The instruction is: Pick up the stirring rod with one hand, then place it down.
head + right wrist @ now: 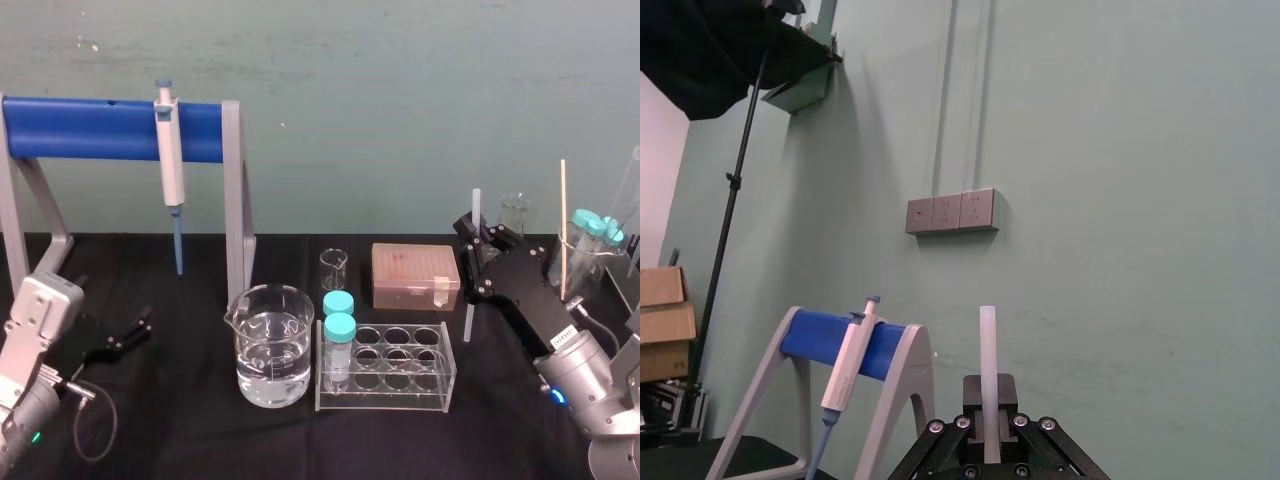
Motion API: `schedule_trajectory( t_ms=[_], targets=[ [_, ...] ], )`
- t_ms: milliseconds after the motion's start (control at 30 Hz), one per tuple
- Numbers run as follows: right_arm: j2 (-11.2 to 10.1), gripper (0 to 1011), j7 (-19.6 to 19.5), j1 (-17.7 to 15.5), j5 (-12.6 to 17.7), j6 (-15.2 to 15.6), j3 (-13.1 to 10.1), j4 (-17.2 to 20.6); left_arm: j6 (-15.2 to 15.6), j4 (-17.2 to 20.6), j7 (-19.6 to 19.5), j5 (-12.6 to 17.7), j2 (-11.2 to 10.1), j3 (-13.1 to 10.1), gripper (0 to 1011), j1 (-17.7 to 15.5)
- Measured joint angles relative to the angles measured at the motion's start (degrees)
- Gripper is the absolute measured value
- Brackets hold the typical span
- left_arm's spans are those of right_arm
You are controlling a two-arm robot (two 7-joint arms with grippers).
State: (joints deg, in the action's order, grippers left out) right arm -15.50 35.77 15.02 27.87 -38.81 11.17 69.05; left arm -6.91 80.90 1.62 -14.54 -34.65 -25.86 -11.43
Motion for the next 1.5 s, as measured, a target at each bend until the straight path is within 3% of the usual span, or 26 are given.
schedule_trajectory(
  t_ms=[1500],
  targets=[
    [-0.14, 75, 0.37, 0.42, 0.18, -0.34, 0.35, -0.47, 0.00, 0.00, 0.00, 0.00, 0.00, 0.00, 1000, 0.00]
  ],
)
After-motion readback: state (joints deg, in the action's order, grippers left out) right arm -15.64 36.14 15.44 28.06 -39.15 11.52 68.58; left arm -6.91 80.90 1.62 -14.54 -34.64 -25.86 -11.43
